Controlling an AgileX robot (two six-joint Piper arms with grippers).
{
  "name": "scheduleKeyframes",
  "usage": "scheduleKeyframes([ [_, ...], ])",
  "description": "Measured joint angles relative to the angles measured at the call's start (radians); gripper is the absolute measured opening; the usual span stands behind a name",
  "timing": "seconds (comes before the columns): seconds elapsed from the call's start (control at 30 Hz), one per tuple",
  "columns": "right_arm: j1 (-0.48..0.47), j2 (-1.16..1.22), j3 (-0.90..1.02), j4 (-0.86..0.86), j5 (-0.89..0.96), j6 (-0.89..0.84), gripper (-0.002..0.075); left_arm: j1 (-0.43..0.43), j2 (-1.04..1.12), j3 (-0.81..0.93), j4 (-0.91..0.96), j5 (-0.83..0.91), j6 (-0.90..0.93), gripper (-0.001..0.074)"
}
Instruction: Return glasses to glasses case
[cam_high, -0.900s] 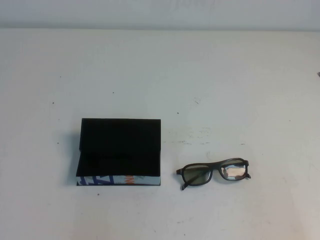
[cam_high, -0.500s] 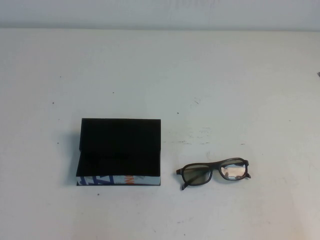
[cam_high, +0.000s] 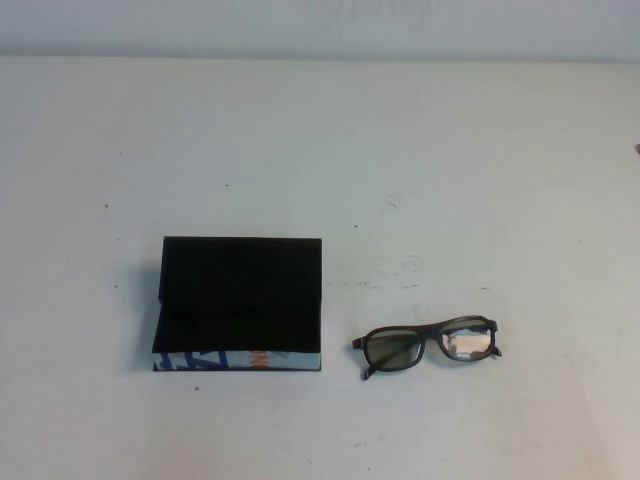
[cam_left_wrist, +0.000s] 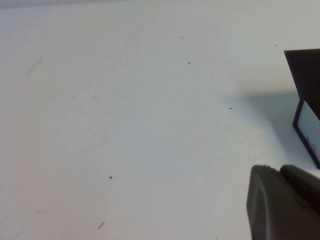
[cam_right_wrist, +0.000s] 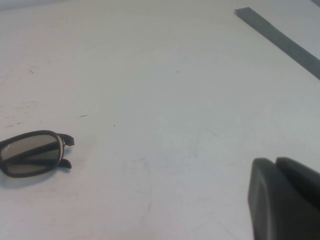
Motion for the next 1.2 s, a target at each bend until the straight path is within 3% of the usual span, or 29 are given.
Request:
scheduleKeyframes([
  [0.23, 0.000, 0.000, 0.000, 0.018, 0.000, 0.000, -0.0013, 0.000, 0.000, 0.000, 0.000, 0.000, 0.000, 0.0000],
  [0.43, 0.000, 0.000, 0.000, 0.170, -0.012, 0.000, -0.0013, 0.000, 0.000, 0.000, 0.000, 0.000, 0.000, 0.0000],
  [0.57, 0.000, 0.000, 0.000, 0.341, -0.077, 0.000, -0.0013, 0.000, 0.000, 0.000, 0.000, 0.000, 0.000, 0.0000],
  [0.77, 0.000, 0.000, 0.000, 0.730, -0.265, 0.000, -0.0013, 0.000, 0.000, 0.000, 0.000, 0.000, 0.000, 0.0000],
  [0.9, 0.000, 0.000, 0.000, 0.852, -0.293, 0.000, -0.0013, 0.000, 0.000, 0.000, 0.000, 0.000, 0.000, 0.0000],
  [1.07, -0.002, 0.000, -0.020, 0.863, -0.117, -0.033, -0.0013, 0.000, 0.000, 0.000, 0.000, 0.000, 0.000, 0.0000],
  [1.2, -0.002, 0.050, -0.147, 0.861, 0.097, -0.140, -0.0013, 0.000, 0.000, 0.000, 0.000, 0.000, 0.000, 0.0000],
])
